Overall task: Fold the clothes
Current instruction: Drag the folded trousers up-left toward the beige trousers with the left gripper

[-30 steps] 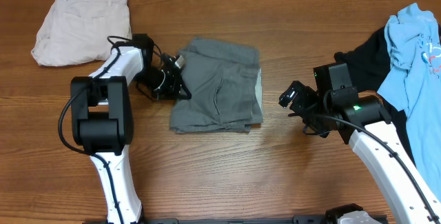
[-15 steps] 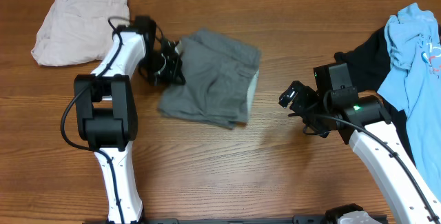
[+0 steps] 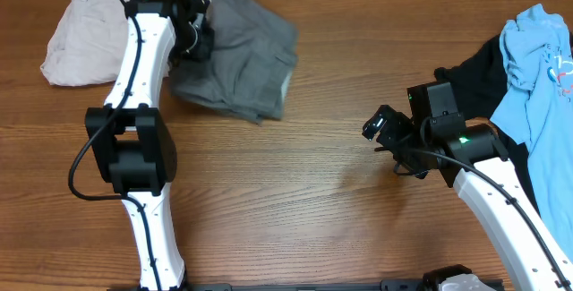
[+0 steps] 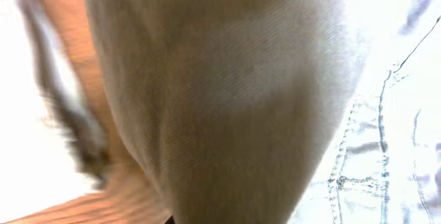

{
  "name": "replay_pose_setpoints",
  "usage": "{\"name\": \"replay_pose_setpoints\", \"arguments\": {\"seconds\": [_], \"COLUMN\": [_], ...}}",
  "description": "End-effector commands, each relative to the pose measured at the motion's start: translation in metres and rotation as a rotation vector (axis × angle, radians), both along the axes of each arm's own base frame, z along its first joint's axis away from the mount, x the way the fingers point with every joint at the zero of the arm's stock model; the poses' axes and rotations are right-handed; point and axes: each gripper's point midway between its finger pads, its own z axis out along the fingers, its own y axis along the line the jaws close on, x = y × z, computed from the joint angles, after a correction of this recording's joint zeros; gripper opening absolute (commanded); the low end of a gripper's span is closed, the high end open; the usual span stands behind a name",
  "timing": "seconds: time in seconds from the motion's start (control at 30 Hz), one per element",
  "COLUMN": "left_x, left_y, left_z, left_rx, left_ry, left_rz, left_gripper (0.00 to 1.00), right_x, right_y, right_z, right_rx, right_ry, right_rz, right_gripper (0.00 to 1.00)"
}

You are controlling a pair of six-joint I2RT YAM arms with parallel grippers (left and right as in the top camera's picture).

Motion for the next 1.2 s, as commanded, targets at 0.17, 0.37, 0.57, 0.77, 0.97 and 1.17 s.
{"name": "replay_pose_setpoints", "arguments": {"seconds": [0.17, 0.37, 0.57, 0.77, 0.97, 1.17], "left_x": [0.03, 0.04, 0.051, 0.054, 0.056, 0.063], "left_y": [0.056, 0.069, 0.076, 0.088, 0.087, 0.085], "left_z": [0.047, 0.059, 0.068, 0.077, 0.09, 0.118], "left_rx": [0.187, 0.205, 0.235, 0.295, 0.286, 0.274], "left_ry": [-0.149, -0.203, -0.26, -0.287, -0.314, -0.382], "left_rz": [0.126, 0.14, 0.153, 0.193, 0.216, 0.239], "left_gripper": [0.04, 0.04, 0.04, 0.04, 0.04, 0.04], "right_x": [0.004, 0.004, 0.004, 0.004, 0.004, 0.004], "right_y": [0.003, 0.003, 0.003, 0.003, 0.003, 0.003], "right_z": [0.006, 0.006, 0.006, 0.006, 0.006, 0.006], "right_rx": [0.006, 0.006, 0.005, 0.006, 0.006, 0.006], "right_ry": [-0.021, -0.021, -0.021, -0.021, -0.021, -0.021], "right_rz": [0.009, 0.009, 0.009, 0.009, 0.009, 0.009], "right_gripper": [1.0, 1.0, 1.0, 1.0, 1.0, 1.0]}}
